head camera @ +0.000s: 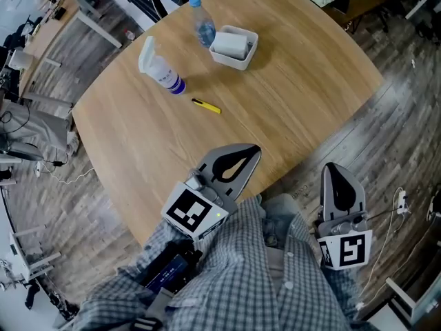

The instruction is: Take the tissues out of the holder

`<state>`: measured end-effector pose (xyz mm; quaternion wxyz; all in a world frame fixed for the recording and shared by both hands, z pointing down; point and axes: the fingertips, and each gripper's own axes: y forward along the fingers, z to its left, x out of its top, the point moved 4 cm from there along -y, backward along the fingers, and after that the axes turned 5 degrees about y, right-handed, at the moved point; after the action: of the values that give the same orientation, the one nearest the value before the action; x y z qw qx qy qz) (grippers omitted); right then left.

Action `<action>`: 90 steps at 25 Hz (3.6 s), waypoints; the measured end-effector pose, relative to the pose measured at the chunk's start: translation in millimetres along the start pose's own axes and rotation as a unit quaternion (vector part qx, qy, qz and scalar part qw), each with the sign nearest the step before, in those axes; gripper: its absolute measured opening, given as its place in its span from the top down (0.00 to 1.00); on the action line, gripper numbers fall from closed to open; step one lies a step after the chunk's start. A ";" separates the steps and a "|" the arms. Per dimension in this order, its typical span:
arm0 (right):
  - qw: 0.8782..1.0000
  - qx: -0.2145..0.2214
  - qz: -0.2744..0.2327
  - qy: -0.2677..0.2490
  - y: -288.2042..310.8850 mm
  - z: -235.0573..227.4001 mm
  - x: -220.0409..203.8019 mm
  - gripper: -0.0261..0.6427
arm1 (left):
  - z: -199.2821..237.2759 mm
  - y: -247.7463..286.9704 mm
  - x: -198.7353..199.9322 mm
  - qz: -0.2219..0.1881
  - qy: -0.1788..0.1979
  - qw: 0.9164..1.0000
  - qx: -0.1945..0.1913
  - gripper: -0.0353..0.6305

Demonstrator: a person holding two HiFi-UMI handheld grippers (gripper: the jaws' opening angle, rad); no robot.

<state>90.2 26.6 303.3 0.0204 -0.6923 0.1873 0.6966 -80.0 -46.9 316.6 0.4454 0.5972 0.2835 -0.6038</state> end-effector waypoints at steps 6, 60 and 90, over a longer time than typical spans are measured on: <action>1.000 0.010 0.010 -0.002 8.0 1.2 -2.1 0.94 | 3.9 0.3 -2.8 0.009 0.003 1.000 0.003 0.94; 0.996 0.080 0.009 0.042 103.1 -140.4 11.4 0.94 | 201.6 106.1 3.3 0.129 0.120 0.951 0.254 0.77; 0.994 0.084 0.037 0.051 116.5 -147.9 -1.4 0.94 | 262.3 160.8 -36.5 0.295 0.304 0.890 0.171 0.50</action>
<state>198.2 -124.1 336.0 0.0434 -0.7156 0.2715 0.6421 -66.0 -340.1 415.7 0.3856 0.8747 0.1081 -0.2730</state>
